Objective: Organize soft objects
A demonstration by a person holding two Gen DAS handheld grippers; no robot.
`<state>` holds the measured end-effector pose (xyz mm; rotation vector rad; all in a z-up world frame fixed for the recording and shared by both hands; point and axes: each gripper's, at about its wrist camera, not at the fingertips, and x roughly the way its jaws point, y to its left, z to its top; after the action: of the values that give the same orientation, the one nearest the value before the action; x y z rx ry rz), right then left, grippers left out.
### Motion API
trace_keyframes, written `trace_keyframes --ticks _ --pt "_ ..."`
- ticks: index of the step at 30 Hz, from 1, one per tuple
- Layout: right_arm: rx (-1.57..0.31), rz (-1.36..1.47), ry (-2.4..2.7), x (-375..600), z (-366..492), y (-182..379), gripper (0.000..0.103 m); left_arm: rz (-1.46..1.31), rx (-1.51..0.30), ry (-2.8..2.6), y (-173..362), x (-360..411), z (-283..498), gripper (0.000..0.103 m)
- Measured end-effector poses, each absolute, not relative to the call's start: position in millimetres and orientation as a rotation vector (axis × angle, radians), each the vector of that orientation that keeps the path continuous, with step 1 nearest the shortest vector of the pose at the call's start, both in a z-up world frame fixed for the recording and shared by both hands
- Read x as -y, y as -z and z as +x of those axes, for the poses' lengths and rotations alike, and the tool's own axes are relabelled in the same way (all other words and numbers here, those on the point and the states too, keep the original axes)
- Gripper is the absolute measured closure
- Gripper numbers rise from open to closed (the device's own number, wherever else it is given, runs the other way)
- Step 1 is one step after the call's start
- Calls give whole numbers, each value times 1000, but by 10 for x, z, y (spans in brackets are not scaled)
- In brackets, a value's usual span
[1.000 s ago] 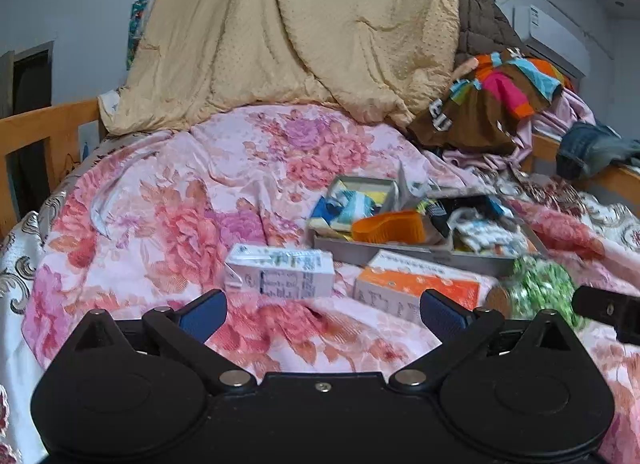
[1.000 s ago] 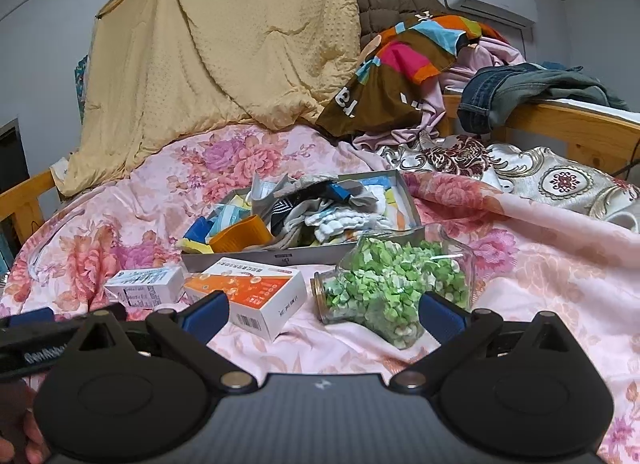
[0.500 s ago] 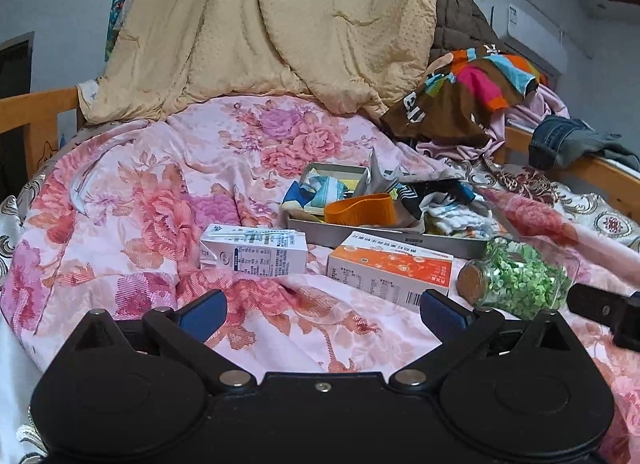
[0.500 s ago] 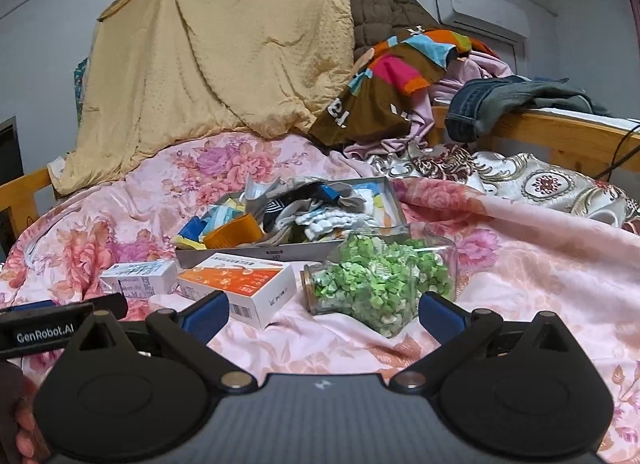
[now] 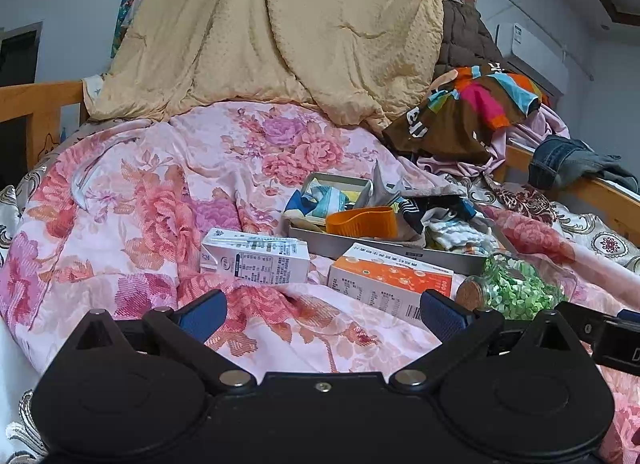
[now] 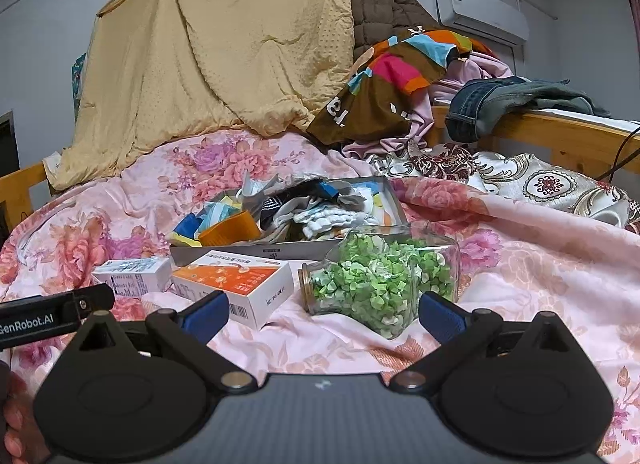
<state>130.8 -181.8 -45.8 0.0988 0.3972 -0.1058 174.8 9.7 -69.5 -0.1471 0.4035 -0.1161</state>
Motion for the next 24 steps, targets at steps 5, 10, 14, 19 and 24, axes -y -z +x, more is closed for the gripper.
trace_keyframes --ticks 5,10,14,19,24 --pt "-398 102 110 1828 1313 470 0 -142 -404 117 700 -91 1743 1" --pt "-398 102 109 1831 1311 466 0 -141 -404 115 699 -92 1739 1" --pt "-400 102 110 1835 1312 467 0 -137 -400 120 698 -87 1732 1" --pt "-407 106 113 1849 1319 486 0 -139 -402 118 698 -83 1731 1" --pt "-405 109 115 1848 1315 485 0 -137 -401 119 700 -81 1727 1"
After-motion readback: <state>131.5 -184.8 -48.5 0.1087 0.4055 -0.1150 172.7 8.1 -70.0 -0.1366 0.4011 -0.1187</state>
